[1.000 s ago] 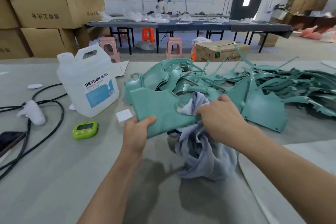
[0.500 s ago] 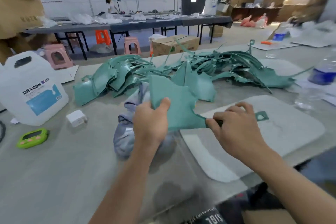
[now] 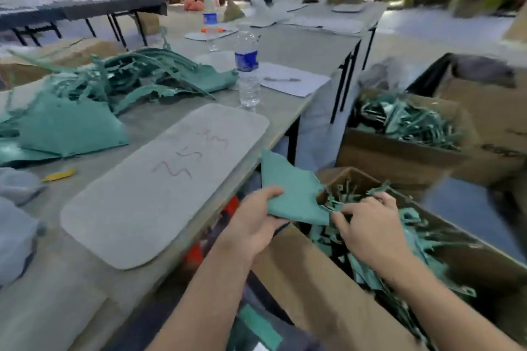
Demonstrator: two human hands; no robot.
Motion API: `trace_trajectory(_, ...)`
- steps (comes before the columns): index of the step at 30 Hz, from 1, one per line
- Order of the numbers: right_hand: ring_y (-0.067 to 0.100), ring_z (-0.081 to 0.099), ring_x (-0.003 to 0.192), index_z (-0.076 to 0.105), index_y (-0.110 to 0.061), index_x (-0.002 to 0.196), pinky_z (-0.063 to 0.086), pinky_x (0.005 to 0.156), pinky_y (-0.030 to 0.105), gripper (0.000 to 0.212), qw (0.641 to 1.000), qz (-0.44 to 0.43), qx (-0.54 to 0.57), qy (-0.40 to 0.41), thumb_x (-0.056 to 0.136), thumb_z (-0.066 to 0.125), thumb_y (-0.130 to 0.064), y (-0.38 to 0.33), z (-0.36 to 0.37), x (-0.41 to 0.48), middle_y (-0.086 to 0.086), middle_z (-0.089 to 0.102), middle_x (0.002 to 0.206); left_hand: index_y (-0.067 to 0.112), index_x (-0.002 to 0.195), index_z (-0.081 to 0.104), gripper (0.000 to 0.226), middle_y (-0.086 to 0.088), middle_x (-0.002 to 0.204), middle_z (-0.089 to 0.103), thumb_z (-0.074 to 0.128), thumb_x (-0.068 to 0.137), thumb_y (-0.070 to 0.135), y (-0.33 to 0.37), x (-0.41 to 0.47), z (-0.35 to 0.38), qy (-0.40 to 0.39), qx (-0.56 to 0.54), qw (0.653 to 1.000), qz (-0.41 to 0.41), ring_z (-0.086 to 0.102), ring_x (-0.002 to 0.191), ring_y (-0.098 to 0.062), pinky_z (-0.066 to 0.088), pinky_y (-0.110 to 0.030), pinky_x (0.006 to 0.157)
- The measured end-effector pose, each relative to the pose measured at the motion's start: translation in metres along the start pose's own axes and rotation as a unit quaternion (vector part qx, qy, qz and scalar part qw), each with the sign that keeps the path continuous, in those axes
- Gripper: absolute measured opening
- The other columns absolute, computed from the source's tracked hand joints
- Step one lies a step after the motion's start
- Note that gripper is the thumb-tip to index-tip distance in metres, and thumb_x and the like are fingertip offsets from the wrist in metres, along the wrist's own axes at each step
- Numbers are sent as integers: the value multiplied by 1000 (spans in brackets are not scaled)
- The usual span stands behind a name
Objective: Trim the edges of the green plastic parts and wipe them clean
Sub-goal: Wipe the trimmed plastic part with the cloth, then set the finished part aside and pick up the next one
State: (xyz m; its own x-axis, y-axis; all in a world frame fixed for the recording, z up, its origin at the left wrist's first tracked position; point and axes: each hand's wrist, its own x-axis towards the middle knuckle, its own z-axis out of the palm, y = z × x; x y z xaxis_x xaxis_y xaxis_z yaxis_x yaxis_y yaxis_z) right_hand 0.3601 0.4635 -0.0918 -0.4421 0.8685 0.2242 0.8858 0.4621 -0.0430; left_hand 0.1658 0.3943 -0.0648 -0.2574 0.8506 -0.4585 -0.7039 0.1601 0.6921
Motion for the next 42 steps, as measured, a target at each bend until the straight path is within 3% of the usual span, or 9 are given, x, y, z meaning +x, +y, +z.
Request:
trace_trajectory(6,18,64,101,75,-27,92,21,115,42,38,979,202,12,-23,99,43,-46,98,50,-17,-4,74,87,15,136,52,44,4,114,68,64,94,19,-67,37,70,-37,221,973,-48,66,92,-11,55,-29,74)
trace_trajectory(9,31,55,122,65,-15,122,25,114,44,37,955,287,68,-26,98,48,-38,112,70,-15,10,69,119,19,157,29,75,3,148,44,67,93,28,-79,52,77,-43,299,951,-65,50,126,-17,44,-36,100)
trace_trajectory(12,27,53,124,60,-19,135,31,112,40,43,958,255,103,-75,94,53,-30,82,88,-16,6,66,128,25,150,46,61,-1,154,43,65,92,18,-79,59,66,-62,367,927,-49,44,138,-22,40,-41,113)
trace_trajectory(17,23,62,117,68,-25,128,46,103,33,39,949,129,235,-168,90,61,-21,-4,82,-18,0,72,122,2,126,64,37,-10,100,73,57,92,-13,-58,51,39,-30,299,953,34,76,77,-13,60,-26,64)
trace_trajectory(22,34,64,92,69,-13,91,50,70,36,11,937,0,320,-142,90,58,-14,-83,20,6,9,72,95,21,81,75,9,-10,67,73,78,81,12,-9,16,29,21,366,918,149,65,52,-17,50,-24,48)
trace_trajectory(26,13,45,51,45,-19,46,28,46,26,38,903,-14,425,-62,79,55,-3,-132,-41,29,-5,45,43,30,62,71,26,6,40,55,65,84,43,54,-19,22,147,436,829,319,48,37,-6,37,-22,50)
trace_trajectory(31,10,44,47,41,-22,47,32,46,21,41,873,-137,468,-12,81,58,-7,-218,-98,50,-7,45,41,33,54,63,24,8,49,57,58,74,44,129,-81,-25,294,465,723,419,53,53,-13,39,-31,53)
trace_trajectory(38,6,61,69,77,-19,85,46,61,22,27,781,-371,496,-77,79,57,-2,-362,-113,39,-10,73,74,26,70,67,22,10,63,61,55,86,36,182,-157,-163,560,454,548,425,53,63,-12,36,-26,52)
trace_trajectory(42,14,66,83,79,-23,99,50,76,24,27,786,-392,463,-122,84,60,-11,-440,-93,41,-10,73,92,31,89,76,14,14,83,65,65,86,24,188,-204,-251,642,440,469,419,55,83,-11,37,-22,70)
